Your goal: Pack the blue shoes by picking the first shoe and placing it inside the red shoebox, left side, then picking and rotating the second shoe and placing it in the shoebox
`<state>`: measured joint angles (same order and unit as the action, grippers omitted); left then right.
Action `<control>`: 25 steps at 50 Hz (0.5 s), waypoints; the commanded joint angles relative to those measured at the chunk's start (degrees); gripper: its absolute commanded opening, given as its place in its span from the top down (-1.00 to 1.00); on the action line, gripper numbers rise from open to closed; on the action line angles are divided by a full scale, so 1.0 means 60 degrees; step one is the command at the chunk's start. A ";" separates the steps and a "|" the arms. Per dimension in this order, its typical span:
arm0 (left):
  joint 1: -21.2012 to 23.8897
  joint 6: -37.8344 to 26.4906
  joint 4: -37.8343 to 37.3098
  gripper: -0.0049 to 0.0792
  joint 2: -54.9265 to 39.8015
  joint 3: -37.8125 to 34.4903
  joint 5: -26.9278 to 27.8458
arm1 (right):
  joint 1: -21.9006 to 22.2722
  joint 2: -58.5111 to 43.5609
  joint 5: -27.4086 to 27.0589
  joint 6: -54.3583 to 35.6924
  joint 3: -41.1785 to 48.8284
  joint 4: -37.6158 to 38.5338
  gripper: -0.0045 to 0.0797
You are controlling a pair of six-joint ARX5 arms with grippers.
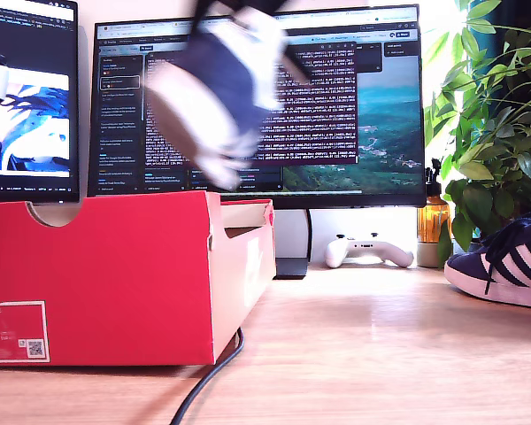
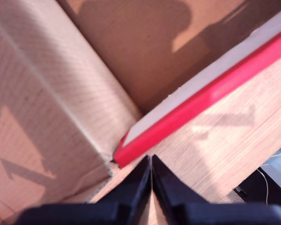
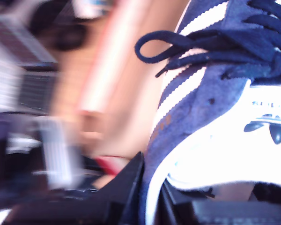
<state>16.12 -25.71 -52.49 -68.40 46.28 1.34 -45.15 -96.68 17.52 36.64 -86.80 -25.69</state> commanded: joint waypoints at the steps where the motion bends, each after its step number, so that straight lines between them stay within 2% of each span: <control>1: 0.0029 0.0044 0.0055 0.93 -0.0102 -0.0178 -0.0022 | 0.0040 -0.0248 -0.0131 0.0277 -0.0299 0.0674 0.92; 25: 0.0029 0.0146 0.0120 0.93 -0.0102 -0.0178 -0.0025 | -0.0339 -0.2098 -0.0758 0.1956 -0.0302 0.2932 0.92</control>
<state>16.12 -25.26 -52.27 -68.40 46.28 1.34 -46.33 -111.24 13.89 47.35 -86.89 -11.70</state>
